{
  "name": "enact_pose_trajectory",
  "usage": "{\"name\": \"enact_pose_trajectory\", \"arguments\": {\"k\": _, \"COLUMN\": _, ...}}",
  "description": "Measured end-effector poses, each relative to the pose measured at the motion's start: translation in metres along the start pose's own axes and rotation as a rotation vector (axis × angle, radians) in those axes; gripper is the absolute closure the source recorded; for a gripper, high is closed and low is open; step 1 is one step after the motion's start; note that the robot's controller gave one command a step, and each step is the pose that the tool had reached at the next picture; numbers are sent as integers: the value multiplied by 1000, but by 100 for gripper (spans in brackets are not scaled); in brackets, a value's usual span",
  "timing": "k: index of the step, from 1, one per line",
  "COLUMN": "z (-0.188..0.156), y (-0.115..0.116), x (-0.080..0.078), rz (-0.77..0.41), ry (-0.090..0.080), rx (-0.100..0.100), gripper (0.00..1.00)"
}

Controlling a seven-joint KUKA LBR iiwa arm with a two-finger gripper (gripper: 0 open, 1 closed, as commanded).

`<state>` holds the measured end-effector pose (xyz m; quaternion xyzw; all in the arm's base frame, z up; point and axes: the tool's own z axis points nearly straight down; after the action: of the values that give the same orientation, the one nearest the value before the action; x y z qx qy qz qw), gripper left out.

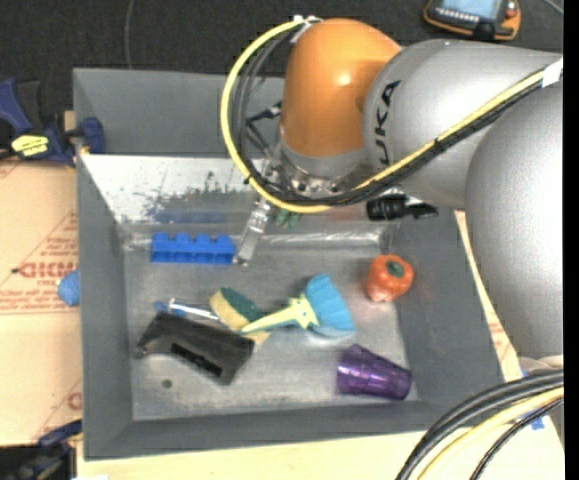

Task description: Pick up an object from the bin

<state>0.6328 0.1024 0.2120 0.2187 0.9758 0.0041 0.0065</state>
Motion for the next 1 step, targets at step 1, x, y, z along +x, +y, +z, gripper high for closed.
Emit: {"name": "enact_pose_trajectory", "arguments": {"k": 1, "z": 24, "y": -17, "x": 15, "rz": -284, "ry": -3, "rx": 0, "gripper": 0}}
